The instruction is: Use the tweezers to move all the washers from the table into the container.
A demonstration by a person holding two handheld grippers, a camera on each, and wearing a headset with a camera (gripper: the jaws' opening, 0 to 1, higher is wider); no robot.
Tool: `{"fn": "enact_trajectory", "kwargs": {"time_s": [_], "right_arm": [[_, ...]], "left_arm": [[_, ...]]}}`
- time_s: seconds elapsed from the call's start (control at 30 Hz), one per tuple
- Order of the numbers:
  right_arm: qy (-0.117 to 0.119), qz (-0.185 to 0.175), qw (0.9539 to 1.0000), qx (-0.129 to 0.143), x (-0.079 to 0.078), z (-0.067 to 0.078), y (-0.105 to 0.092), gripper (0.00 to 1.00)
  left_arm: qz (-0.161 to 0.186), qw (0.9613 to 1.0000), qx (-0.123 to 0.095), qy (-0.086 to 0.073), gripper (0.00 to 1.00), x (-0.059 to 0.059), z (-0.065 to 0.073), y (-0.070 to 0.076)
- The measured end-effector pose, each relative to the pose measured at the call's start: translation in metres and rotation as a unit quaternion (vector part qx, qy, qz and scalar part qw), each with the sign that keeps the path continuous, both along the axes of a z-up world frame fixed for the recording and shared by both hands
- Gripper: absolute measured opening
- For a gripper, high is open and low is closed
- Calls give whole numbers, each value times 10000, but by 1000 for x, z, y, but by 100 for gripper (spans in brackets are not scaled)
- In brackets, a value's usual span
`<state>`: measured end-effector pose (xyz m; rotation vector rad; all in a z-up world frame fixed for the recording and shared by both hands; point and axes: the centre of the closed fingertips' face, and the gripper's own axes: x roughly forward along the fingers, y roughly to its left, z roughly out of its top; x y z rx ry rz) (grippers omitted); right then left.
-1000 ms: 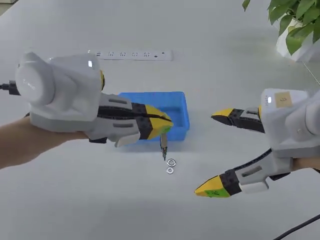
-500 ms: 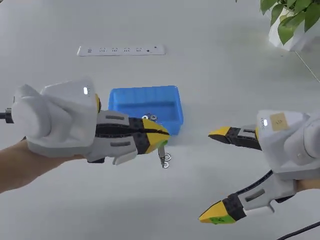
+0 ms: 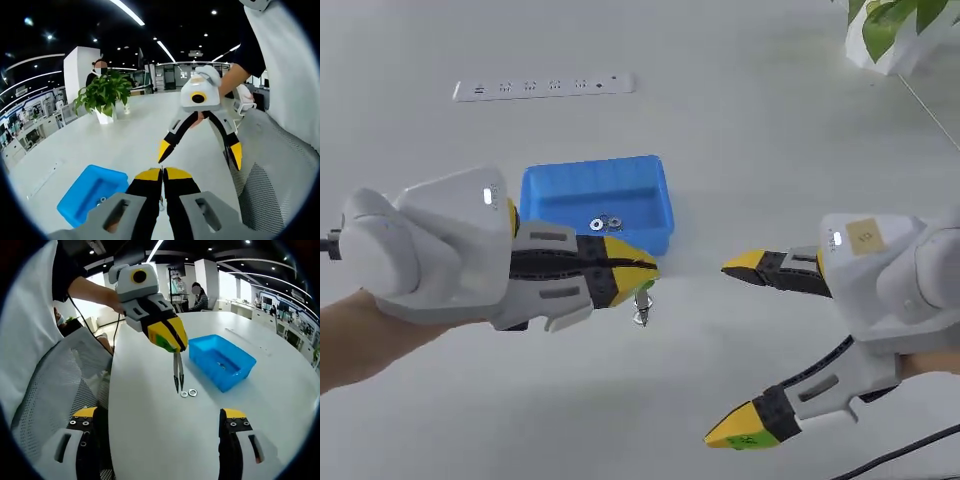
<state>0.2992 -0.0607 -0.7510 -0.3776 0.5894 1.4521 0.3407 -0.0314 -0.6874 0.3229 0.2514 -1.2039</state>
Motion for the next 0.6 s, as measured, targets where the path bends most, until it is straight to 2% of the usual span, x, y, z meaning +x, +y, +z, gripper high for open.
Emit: {"fn": "enact_trajectory", "kwargs": {"time_s": [0.2, 0.33, 0.57, 0.6], "right_arm": [[52, -4, 10000, -20, -2, -5, -2, 99], [81, -29, 10000, 20, -1, -5, -1, 99], [104, -51, 9999, 22, 1, -6, -1, 99], [112, -59, 9999, 25, 1, -6, 0, 99]], "left_arm": [[14, 10000, -45, -4, 5, 3, 1, -3], [-29, 10000, 52, 14, 5, 4, -6, -3], [0, 10000, 30, 35, 5, 6, -8, -1], [-19, 10000, -15, 81, 5, 5, -7, -2]]}}
